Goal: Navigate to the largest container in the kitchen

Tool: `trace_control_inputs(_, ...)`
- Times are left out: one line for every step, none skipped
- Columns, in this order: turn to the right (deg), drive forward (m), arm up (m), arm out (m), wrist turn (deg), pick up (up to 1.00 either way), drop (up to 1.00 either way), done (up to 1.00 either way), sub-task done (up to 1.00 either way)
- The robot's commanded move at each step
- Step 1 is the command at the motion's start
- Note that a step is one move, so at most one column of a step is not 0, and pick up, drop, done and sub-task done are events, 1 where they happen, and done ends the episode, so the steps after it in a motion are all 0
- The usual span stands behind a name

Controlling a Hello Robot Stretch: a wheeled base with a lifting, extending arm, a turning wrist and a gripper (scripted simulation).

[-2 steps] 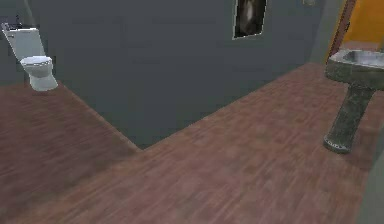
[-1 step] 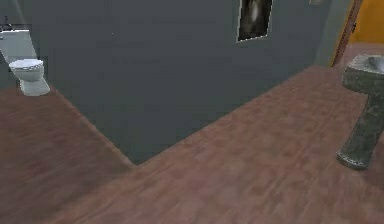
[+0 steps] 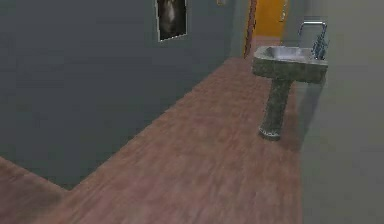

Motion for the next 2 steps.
trace_control_inputs(0.0, 1.00, 0.00, 0.00, 0.0, 0.00, 0.00, 0.00, 0.00)
trace_control_inputs(3.0, 0.00, 0.00, 0.00, 0.0, 0.00, 0.00, 0.00, 0.00)
